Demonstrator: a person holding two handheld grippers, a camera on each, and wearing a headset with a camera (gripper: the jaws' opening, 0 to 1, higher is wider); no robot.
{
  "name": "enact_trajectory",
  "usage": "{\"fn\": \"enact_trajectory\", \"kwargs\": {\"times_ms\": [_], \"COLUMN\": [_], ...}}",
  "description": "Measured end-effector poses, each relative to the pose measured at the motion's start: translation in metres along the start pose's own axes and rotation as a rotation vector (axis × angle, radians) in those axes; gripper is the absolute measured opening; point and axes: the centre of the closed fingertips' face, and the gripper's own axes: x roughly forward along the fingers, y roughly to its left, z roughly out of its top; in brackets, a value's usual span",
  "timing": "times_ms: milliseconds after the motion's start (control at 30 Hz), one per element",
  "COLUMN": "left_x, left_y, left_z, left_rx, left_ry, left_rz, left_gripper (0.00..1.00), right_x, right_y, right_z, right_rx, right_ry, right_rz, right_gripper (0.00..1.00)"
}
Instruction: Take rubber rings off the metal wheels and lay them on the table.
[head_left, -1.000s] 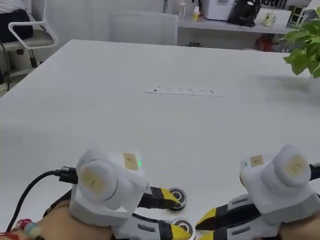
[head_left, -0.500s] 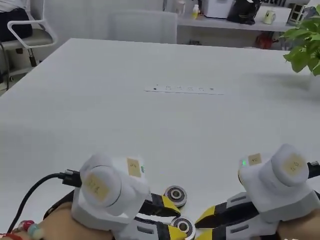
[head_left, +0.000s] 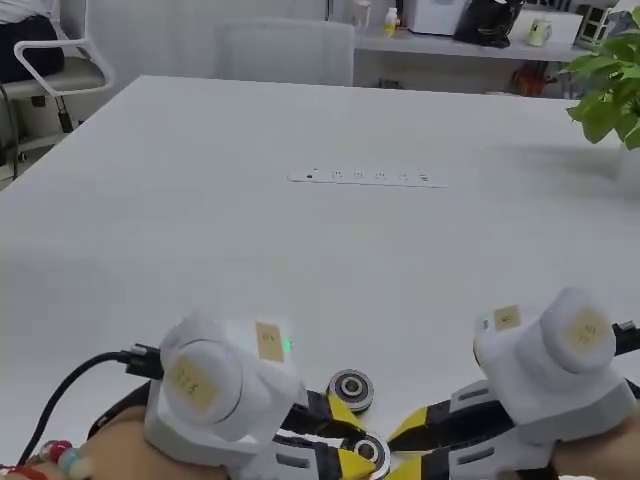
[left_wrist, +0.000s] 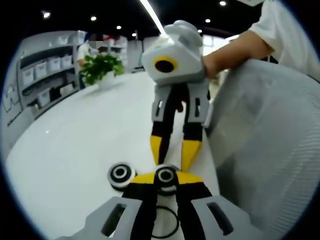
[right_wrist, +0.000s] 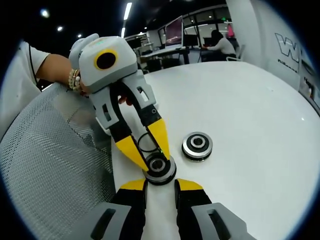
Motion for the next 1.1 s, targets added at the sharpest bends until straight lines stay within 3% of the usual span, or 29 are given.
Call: {"fn": "enact_trajectory", "kwargs": {"times_ms": [633,700,733,1100], "left_x": [0.001,0.0009,0.0007,0.0009], "left_y": [0.0019,0.002,0.0018,0.0012], "left_z": [-0.0003,-0.0001,-0.0002,0.0002], "left_rx": [-0.01,-0.012,-0.014,-0.023], "left_ry": [-0.01,-0.011,-0.012,-0.016], "left_rz": [0.009,0.01,0.011,0.013], "left_gripper": [0.14,0.14,0.14,0.14], "right_x": [-0.0004,-0.0023,-0.0024,-0.0006], "right_y": [-0.0001,-0.0062,-0.0051,-0.0074], "right_z": [-0.0013,-0.0052,-0.003,-0.004], "right_rx": [-0.098,-0.149,-0.132,-0.074], "right_ry": [0.013,0.042,0.018,0.033], "right_rz": [-0.006,-0.033,-0.032,-0.028], "right_gripper": [0.13,0.02,0.01,0.0]}}
